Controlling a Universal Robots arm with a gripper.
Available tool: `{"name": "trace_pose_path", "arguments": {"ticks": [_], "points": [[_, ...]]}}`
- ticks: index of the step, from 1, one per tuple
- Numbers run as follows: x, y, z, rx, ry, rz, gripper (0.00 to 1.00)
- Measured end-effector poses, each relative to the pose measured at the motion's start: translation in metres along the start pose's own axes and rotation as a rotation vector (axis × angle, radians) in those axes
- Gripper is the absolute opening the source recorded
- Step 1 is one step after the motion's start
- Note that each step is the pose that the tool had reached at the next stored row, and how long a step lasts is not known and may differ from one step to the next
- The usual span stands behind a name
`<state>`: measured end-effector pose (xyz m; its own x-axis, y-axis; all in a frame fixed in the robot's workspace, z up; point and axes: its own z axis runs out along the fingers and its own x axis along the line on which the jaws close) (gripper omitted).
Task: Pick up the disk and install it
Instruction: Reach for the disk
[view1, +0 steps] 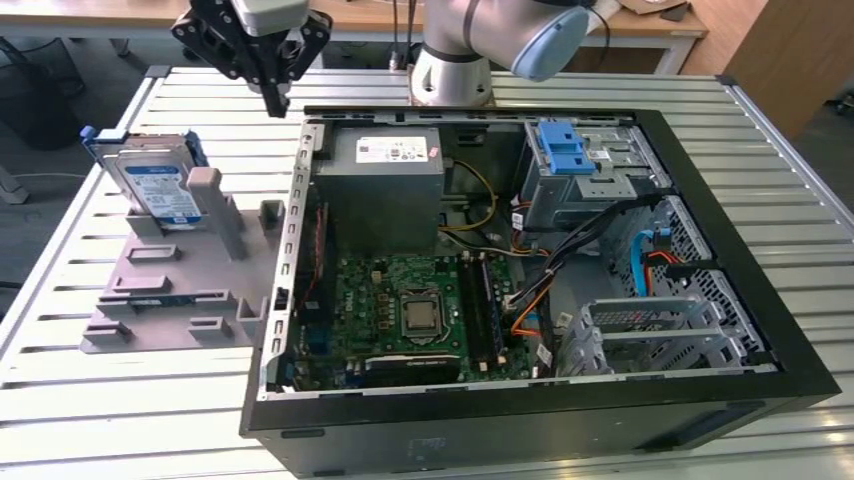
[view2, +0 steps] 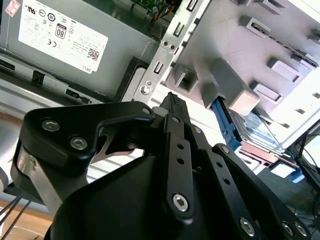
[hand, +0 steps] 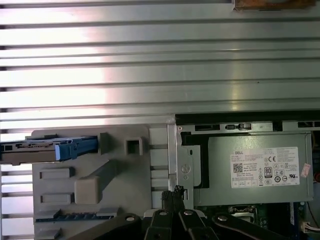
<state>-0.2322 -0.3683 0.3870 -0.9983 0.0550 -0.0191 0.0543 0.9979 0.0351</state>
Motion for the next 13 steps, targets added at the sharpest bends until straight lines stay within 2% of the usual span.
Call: {"name": "trace_pose_path", "arguments": {"ticks": [13], "points": [[0.0168, 0.0013, 0.0015, 0.0000, 0.0003, 0.000, 0.11]]}}
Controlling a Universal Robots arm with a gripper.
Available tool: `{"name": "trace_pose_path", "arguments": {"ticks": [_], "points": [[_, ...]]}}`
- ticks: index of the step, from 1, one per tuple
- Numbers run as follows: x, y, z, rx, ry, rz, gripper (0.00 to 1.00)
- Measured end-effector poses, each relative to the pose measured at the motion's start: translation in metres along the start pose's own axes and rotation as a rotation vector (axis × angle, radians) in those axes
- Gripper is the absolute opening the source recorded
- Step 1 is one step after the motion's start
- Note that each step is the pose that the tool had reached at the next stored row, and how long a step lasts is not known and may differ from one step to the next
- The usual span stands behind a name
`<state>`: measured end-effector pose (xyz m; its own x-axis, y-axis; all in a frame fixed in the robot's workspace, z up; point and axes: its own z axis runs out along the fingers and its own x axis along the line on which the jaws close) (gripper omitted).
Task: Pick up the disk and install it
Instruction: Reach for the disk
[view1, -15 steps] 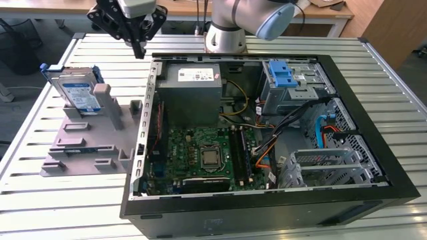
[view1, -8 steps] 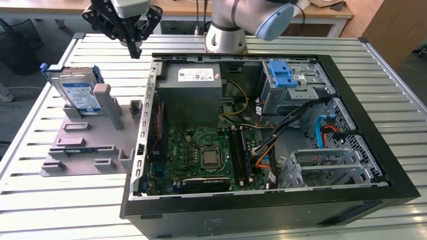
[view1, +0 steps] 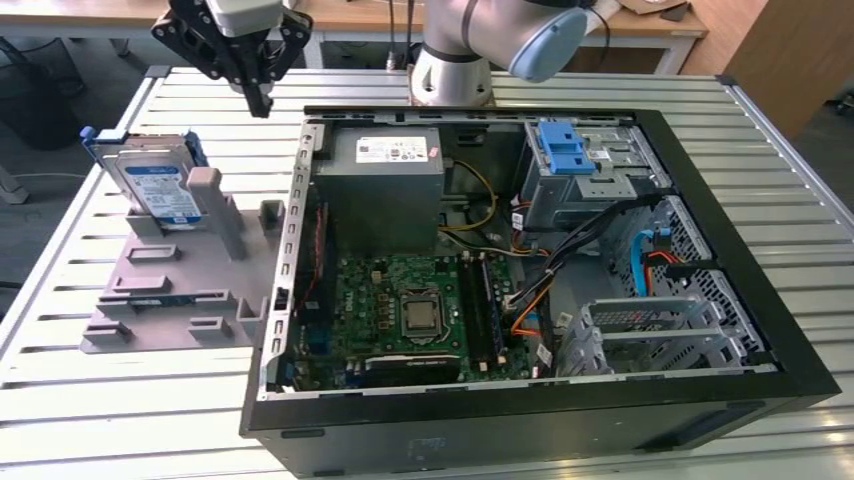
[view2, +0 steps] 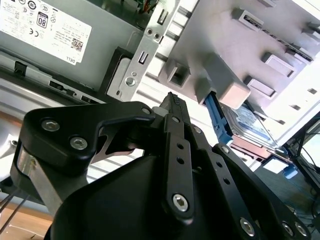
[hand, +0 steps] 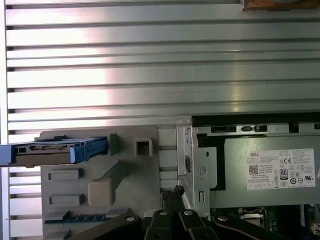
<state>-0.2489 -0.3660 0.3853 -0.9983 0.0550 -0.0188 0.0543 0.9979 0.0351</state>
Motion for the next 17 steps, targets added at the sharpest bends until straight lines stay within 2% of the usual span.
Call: {"name": "trace_pose_path", "arguments": {"ticks": [10, 17], "points": [[0.0151, 0.0036, 0.0012, 0.0000, -0.0001, 0.000, 0.11], [0.0157, 0.0039, 0.0012, 0.0000, 0.0001, 0.000, 0.11]]}}
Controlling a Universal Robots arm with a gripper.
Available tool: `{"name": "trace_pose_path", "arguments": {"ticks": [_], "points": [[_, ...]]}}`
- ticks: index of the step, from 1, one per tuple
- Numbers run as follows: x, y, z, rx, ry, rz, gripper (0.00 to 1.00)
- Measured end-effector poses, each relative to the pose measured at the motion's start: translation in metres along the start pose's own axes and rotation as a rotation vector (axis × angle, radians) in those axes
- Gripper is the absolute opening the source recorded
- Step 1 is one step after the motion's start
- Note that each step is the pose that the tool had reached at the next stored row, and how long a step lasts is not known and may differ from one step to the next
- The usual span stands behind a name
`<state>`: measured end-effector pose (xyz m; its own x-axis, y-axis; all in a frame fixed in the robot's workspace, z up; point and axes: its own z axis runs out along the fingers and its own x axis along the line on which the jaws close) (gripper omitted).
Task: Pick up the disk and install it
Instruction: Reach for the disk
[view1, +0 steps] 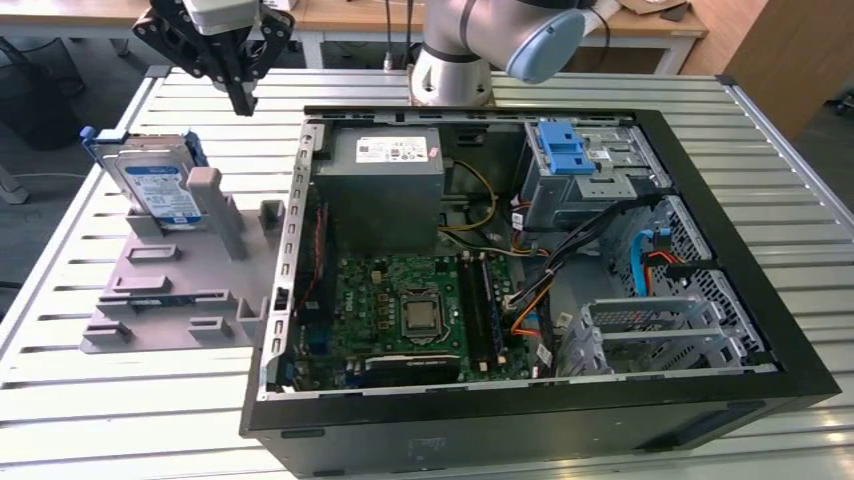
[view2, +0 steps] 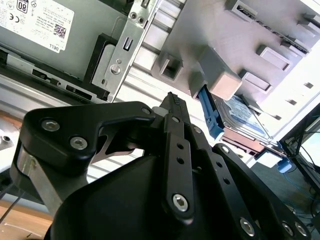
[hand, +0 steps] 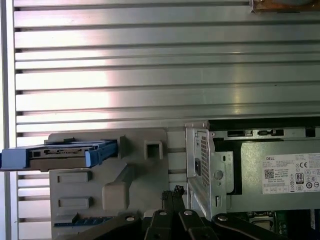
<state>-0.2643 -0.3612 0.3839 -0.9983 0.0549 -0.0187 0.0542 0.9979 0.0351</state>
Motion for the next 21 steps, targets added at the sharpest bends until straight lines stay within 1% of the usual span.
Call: {"name": "trace_pose_path", "arguments": {"ticks": [4, 7, 12, 21], "points": [[0.0005, 0.0001, 0.0001, -0.0001, -0.0002, 0.000, 0.11], [0.0031, 0.0003, 0.0000, 0.0000, 0.0000, 0.000, 0.11], [0.0091, 0.0012, 0.0000, 0.0000, 0.0000, 0.000, 0.11], [0.0229, 0.0030, 0.0003, 0.0000, -0.0001, 0.000, 0.11]]}}
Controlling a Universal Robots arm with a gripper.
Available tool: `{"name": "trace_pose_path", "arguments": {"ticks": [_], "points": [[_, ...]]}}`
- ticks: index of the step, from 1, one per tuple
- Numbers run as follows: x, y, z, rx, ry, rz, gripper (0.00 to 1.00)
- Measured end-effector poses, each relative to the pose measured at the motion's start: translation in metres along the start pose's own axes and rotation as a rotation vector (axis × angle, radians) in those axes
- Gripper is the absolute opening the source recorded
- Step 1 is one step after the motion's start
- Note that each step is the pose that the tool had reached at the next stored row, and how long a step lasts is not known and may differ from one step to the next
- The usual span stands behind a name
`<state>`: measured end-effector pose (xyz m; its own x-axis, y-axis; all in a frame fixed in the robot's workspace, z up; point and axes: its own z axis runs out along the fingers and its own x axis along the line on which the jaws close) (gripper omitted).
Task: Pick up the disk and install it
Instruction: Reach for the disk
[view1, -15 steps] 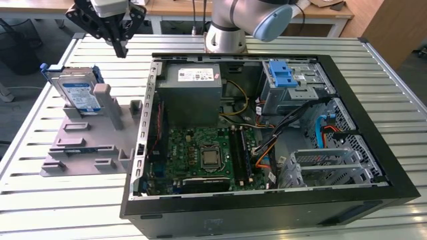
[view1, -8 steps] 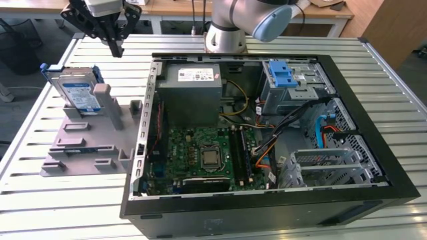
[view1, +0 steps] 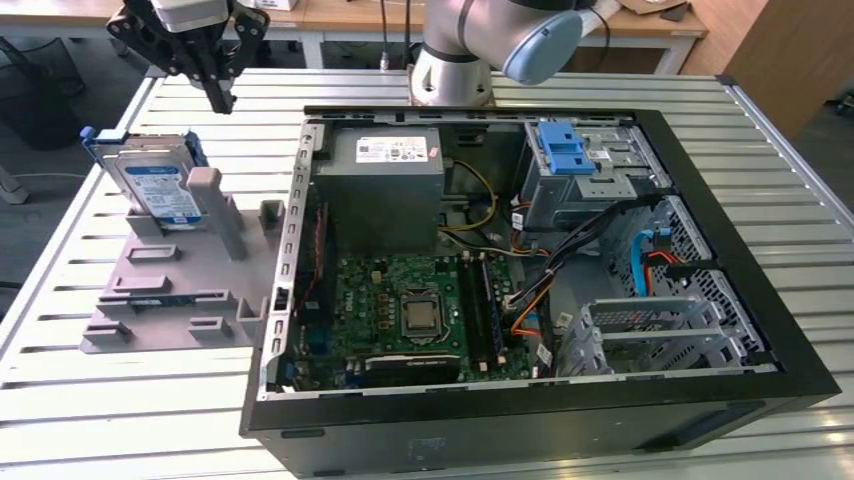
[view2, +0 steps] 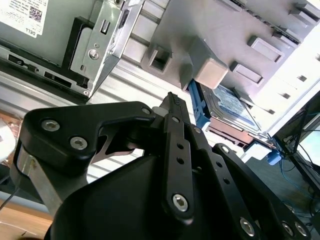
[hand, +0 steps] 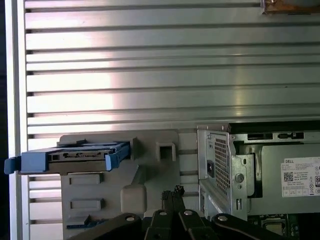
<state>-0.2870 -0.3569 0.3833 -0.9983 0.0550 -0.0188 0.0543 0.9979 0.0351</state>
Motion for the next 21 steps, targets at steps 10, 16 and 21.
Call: {"name": "trace_pose_path", "arguments": {"ticks": [10, 16, 21], "points": [[0.0112, -0.0002, 0.0005, 0.0000, -0.0001, 0.000, 0.11], [0.0114, -0.0002, 0.0005, 0.0000, 0.0000, 0.000, 0.11], [0.0130, -0.0003, 0.0005, -0.0003, 0.0006, -0.019, 0.11]]}}
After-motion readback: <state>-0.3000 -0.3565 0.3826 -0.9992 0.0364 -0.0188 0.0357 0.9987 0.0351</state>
